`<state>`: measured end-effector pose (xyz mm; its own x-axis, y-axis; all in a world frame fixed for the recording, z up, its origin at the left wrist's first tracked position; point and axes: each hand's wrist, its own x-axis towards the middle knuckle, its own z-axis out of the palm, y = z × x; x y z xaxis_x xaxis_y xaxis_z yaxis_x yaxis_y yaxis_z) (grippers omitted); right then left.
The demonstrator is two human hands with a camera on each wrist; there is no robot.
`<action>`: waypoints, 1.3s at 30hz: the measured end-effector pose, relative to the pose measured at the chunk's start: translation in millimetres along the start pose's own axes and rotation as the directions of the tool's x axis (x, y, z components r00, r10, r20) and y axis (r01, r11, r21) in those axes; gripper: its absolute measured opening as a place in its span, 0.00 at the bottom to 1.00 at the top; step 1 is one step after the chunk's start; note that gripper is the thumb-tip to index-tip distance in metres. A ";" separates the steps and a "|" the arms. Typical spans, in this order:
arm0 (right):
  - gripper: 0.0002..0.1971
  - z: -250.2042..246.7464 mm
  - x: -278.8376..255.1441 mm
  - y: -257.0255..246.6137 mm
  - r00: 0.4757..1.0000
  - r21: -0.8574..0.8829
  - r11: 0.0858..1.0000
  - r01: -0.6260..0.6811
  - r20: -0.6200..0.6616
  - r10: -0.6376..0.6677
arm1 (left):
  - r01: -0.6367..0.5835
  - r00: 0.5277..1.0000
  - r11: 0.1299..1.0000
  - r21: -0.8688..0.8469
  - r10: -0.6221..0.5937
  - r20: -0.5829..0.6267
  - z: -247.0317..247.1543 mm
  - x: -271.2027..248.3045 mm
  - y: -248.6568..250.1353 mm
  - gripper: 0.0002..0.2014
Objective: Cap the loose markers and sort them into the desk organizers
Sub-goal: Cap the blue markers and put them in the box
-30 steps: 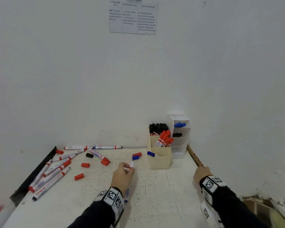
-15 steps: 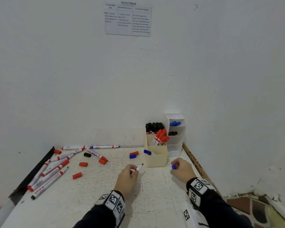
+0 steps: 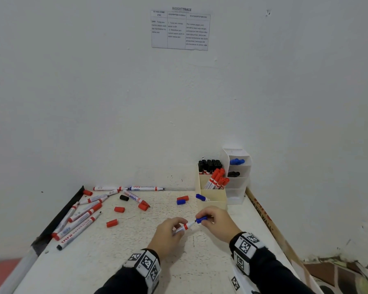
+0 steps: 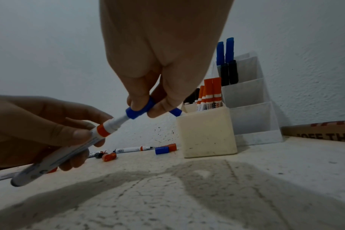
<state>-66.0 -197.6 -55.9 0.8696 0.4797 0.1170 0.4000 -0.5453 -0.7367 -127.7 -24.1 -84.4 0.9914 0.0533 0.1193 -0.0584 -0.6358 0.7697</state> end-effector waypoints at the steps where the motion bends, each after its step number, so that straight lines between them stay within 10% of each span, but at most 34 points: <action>1: 0.14 2.5 0.4 -0.8 1.000 0.001 1.000 0.013 0.014 -0.013 | -0.008 1.000 1.000 0.004 0.008 0.023 -0.2 -0.1 0.2 0.13; 7: 0.07 16.2 0.5 -11.9 0.995 0.108 0.991 -0.076 0.077 0.068 | 0.012 1.000 0.995 -0.100 -0.011 0.011 -4.9 -5.7 3.4 0.12; 13: 0.25 32.4 5.4 -27.5 0.980 -0.050 0.978 -0.201 -0.012 0.200 | -0.045 0.990 0.992 0.121 0.028 0.139 -9.8 -4.9 11.4 0.14; 18: 0.23 28.8 10.0 -36.3 0.998 0.127 0.990 -0.058 -0.012 0.060 | 0.299 0.916 0.832 -0.467 -0.115 0.383 -19.0 -3.8 18.4 0.17; 24: 0.17 8.5 24.1 -34.9 0.996 0.219 0.973 0.077 -0.057 -0.066 | 0.186 0.961 0.800 -0.570 -0.027 0.276 -13.0 14.7 30.5 0.14; 32: 0.05 -54.2 43.8 -23.2 0.879 0.136 0.971 0.198 -0.462 -0.114 | 0.184 0.977 0.974 -0.136 -0.165 0.136 -4.2 65.5 19.7 0.14; 39: 0.10 -44.6 64.0 6.8 0.959 -0.357 0.922 0.148 -0.178 -0.222 | 0.071 0.965 0.910 0.409 -0.167 0.203 12.3 103.1 -8.9 0.25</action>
<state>5.3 -201.3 -23.7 0.7962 0.4588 0.3945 0.6007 -0.6777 -0.4242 -23.5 -22.5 -86.6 0.9900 0.0012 -0.1411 0.0655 -0.8897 0.4518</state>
